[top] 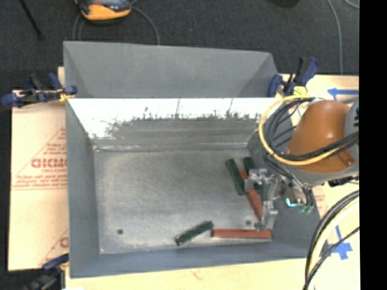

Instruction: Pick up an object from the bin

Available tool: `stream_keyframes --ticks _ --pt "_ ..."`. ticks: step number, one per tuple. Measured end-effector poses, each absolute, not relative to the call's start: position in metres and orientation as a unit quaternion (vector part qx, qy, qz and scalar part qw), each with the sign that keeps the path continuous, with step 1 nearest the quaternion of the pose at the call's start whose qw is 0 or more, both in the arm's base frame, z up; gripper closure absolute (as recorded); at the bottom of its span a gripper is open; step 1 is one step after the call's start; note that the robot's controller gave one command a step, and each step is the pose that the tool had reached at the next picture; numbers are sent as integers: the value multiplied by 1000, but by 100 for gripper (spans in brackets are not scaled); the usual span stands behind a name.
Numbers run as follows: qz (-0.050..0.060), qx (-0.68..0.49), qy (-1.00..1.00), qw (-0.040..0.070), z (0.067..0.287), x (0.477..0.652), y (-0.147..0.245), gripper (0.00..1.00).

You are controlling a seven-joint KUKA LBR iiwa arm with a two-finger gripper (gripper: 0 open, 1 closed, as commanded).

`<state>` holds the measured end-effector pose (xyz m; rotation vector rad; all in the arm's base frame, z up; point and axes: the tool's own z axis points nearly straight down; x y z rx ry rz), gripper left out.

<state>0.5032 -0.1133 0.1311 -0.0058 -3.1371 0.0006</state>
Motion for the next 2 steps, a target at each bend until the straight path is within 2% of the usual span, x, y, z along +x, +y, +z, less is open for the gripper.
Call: stream_keyframes --ticks 1,2 --pt "1 0 -1000 -1 135 505 -113 0" --pt "1 92 -996 -3 73 478 -67 100"
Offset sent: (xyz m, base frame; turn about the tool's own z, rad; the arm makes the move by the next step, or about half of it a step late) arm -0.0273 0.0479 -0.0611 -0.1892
